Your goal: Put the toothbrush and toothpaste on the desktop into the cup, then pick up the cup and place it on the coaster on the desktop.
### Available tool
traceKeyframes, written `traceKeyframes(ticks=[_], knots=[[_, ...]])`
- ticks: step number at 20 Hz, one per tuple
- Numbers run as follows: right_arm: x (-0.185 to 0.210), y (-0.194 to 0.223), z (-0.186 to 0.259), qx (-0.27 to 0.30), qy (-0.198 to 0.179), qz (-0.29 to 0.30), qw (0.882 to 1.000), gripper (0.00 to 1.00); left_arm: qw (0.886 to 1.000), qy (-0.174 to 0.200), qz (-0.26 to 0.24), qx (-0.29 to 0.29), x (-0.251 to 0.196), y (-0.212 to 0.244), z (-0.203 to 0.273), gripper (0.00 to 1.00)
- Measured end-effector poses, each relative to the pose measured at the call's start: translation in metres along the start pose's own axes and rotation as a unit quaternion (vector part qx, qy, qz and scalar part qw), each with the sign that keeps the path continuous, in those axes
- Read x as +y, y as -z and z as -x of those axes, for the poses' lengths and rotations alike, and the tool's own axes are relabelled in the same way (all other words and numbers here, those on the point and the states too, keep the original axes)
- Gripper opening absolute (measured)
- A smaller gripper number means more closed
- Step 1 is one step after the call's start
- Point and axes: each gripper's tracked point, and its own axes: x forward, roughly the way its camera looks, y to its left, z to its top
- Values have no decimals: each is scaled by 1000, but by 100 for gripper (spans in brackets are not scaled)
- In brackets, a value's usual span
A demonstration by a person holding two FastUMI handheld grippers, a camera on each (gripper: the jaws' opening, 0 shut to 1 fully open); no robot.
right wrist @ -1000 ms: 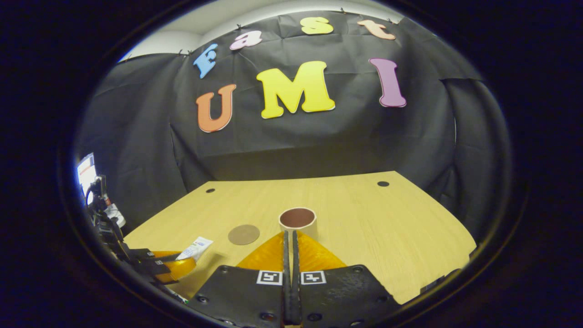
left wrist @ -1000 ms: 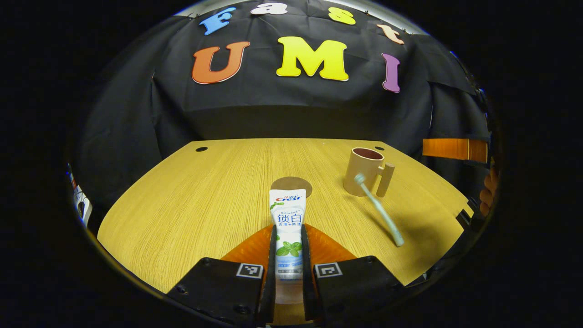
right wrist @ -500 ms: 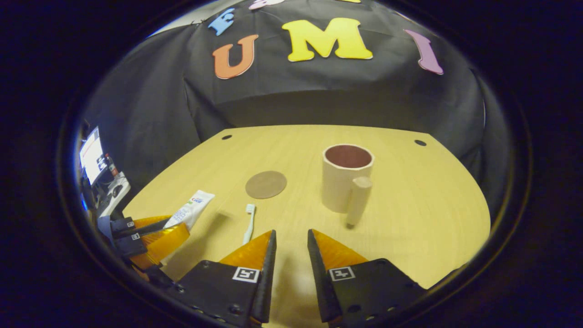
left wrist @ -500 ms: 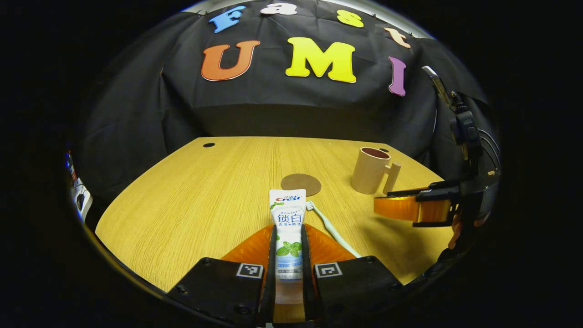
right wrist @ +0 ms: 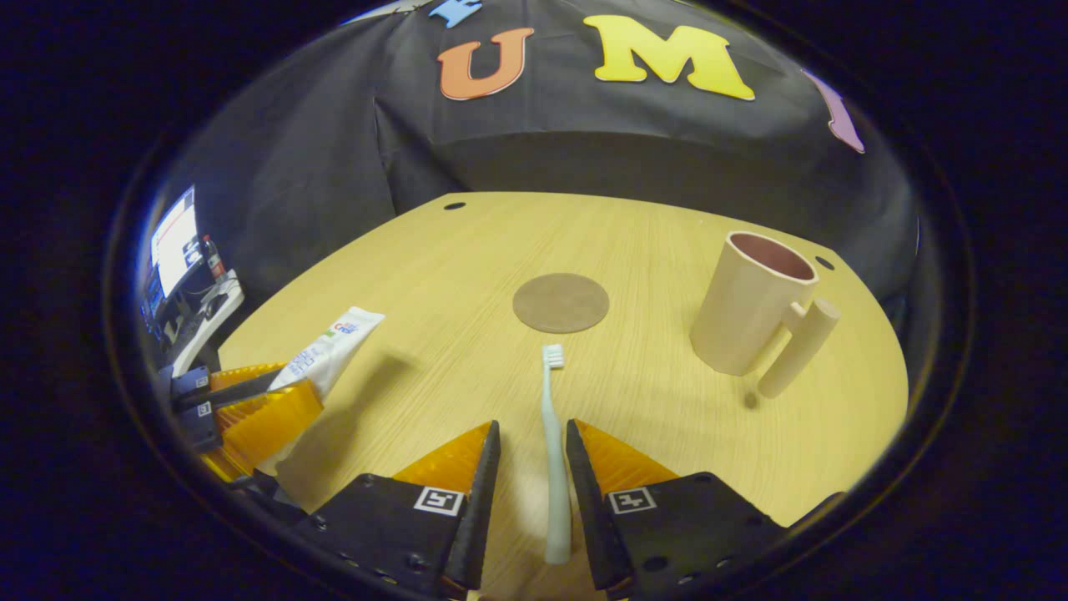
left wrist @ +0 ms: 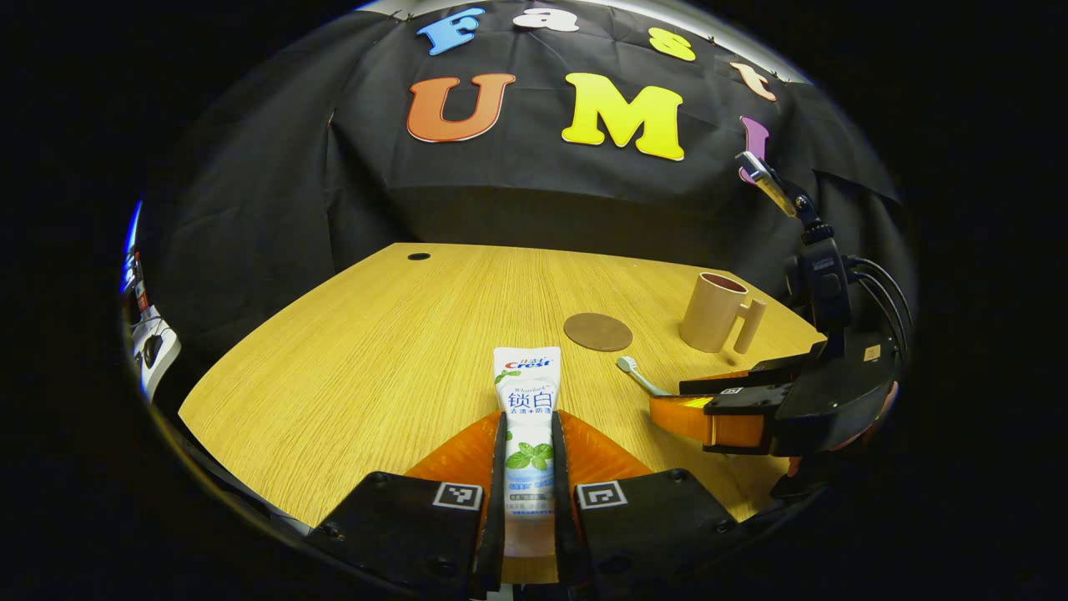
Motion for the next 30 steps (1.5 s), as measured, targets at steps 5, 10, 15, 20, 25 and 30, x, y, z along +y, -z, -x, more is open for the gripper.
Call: traceKeyframes(ticks=[5, 10, 15, 20, 25, 30], knots=[[-3, 0, -4, 6, -3, -1, 1000, 48, 1000, 2, 0, 1, 2, 0, 0, 27], [-2, 1, 1, 7, -12, 19, 1000, 18, 1000, 6, 1, 1, -4, -3, -1, 27], [-12, -7, 6, -5, -18, -11, 1000, 0, 1000, 8, 2, 4, -7, -4, -2, 27], [-31, -43, 38, -58, -26, -40, 997, 0, 1000, 10, 0, 4, -14, -8, -2, 27], [-64, -86, 72, -122, -22, -70, 990, 0, 1000, 21, -1, -7, -29, -18, -4, 27], [-118, -159, 96, -214, -1, -92, 972, 0, 999, 34, -4, -20, -49, -32, -8, 27]])
